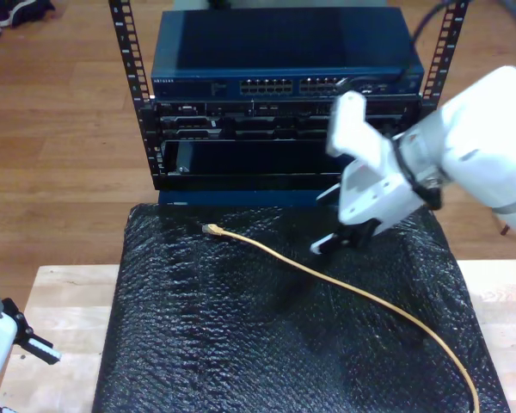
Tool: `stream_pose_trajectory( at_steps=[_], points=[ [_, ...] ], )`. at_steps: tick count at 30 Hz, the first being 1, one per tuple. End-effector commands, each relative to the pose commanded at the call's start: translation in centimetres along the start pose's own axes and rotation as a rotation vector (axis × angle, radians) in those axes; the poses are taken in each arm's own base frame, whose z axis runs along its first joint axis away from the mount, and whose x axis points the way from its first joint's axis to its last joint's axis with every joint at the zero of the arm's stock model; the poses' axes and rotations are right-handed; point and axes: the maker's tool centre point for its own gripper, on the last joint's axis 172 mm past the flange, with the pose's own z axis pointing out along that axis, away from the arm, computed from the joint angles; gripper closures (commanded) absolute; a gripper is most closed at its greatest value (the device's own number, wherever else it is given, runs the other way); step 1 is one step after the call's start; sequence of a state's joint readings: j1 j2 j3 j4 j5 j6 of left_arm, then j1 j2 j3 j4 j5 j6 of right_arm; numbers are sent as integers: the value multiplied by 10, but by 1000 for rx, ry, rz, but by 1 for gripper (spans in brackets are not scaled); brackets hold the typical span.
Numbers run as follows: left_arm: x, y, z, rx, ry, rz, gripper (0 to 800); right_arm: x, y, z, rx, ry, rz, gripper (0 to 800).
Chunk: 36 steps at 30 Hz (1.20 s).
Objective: Grab the cable and plug it in
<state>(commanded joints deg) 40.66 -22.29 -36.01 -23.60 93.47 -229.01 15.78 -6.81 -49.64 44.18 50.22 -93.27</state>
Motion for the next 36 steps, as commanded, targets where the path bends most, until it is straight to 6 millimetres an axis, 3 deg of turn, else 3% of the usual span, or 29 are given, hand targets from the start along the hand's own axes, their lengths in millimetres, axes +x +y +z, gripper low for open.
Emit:
stream_pose_trajectory(
  at_steps=[6,19,28,36],
  points=[
    [0,0,0,0,0,0,0,21,-3,25,18,-13,-50,14],
    [0,0,1,-1,1,-1,0,47,20,57,19,-158,-72,12],
    [0,2,3,-5,5,-3,0,50,27,94,40,-238,-86,12],
    [-3,0,4,-6,5,-13,0,62,55,105,10,-257,-87,14]
  ],
)
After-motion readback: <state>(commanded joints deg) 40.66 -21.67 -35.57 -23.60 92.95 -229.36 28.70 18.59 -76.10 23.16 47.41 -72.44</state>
